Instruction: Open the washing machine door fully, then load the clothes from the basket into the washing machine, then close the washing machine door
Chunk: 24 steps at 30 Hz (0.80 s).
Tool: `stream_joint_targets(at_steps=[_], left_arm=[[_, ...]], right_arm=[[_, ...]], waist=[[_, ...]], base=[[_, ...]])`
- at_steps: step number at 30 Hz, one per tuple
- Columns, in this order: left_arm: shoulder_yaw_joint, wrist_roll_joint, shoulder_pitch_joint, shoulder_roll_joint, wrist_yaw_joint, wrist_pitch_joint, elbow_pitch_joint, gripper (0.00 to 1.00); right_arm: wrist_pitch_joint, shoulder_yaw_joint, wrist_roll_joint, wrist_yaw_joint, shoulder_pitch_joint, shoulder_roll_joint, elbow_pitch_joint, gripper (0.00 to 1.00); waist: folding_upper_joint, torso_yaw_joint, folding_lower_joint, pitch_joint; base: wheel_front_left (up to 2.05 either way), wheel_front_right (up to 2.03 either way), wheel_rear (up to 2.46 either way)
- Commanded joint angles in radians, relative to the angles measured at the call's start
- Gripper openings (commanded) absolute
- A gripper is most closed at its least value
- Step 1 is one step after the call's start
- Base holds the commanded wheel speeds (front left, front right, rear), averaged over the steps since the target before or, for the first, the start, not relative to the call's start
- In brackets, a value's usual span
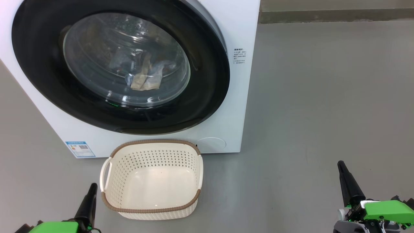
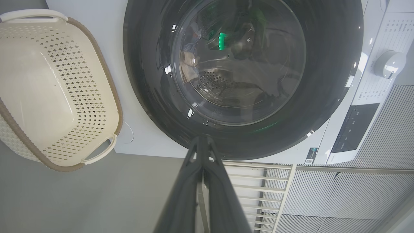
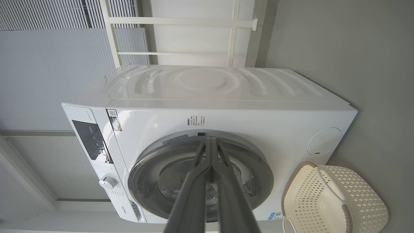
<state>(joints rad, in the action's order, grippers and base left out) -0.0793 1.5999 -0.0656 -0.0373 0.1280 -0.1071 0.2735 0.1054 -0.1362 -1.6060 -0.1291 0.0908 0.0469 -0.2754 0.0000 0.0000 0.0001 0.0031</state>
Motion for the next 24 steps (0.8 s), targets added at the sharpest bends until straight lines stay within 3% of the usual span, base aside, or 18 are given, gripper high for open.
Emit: stream_joint_targets(at_steps=[1,24], left_arm=[[-0.035,0.009,-0.042,-0.013,0.003,-0.006,-0.029,0.00],[-0.035,0.009,-0.042,-0.013,0.003,-0.006,-0.029,0.00]], right_arm=[[0.008,0.022,-0.003,-0.002,0.017,0.003,0.031,0.00],[0.008,0.022,-0.003,-0.002,0.017,0.003,0.031,0.00]], waist=[[0.0000,0.000,-0.0001,0.000],[0.0000,0.000,-0.0001,0.000]], base=[[0.00,0.00,0.00],[0.00,0.00,0.00]])
